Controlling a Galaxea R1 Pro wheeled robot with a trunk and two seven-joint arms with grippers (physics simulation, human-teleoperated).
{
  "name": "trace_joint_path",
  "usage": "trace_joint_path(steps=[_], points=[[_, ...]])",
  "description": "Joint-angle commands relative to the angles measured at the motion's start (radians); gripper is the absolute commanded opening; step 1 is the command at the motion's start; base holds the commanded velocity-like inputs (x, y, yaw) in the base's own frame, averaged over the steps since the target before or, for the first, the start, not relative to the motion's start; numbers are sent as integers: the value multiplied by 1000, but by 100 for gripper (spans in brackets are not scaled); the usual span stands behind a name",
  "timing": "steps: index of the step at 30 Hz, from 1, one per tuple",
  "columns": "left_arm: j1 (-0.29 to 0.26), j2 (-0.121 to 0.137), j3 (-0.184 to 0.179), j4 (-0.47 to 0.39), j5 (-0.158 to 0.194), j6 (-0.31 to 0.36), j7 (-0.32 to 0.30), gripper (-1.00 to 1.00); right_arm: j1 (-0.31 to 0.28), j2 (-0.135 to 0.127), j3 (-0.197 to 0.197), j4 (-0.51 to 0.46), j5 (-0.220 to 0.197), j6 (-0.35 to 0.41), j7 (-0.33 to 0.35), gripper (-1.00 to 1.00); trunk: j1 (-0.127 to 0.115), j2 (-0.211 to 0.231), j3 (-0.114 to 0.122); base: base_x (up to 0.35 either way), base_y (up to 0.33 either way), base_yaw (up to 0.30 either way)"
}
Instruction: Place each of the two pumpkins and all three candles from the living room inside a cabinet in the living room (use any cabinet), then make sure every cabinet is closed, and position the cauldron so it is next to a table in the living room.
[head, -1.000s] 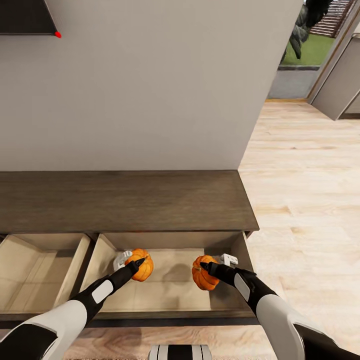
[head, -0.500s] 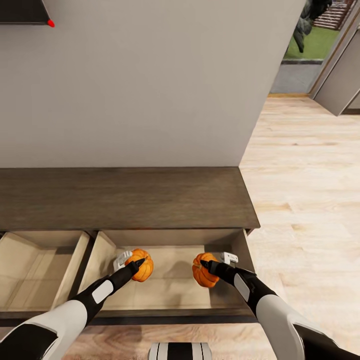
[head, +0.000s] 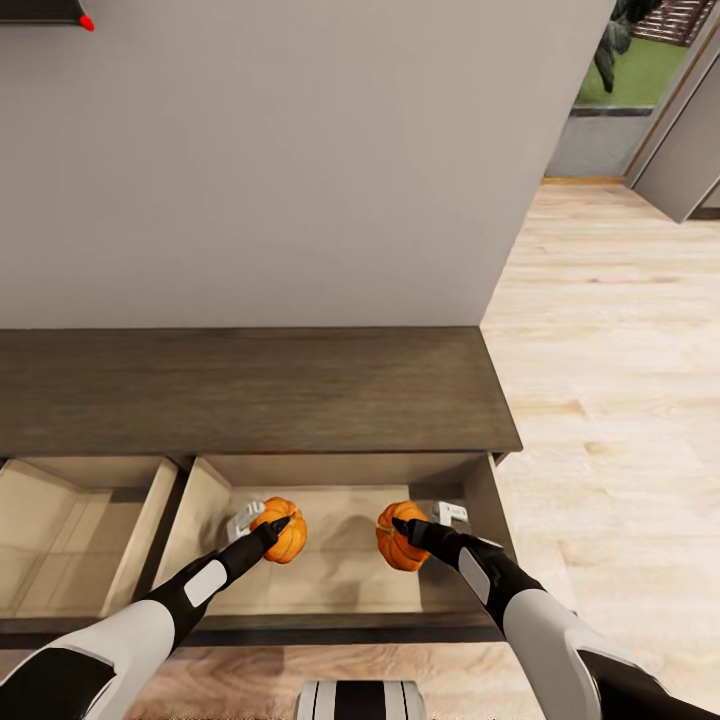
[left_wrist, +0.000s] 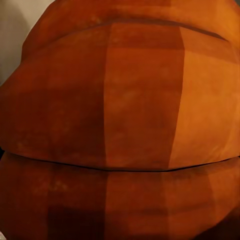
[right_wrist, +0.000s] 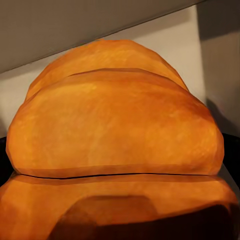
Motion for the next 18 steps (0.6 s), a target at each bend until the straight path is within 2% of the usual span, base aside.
trace_joint_path(steps=[1,18], points=[[0,0,1,0,0,0,0,-100,0,0,0,0,-1,0,-1,-100,0,0,-2,0,0,0],[0,0,1,0,0,0,0,-100,0,0,0,1,-1,-20,-2,-100,0,0,-29,0,0,0]])
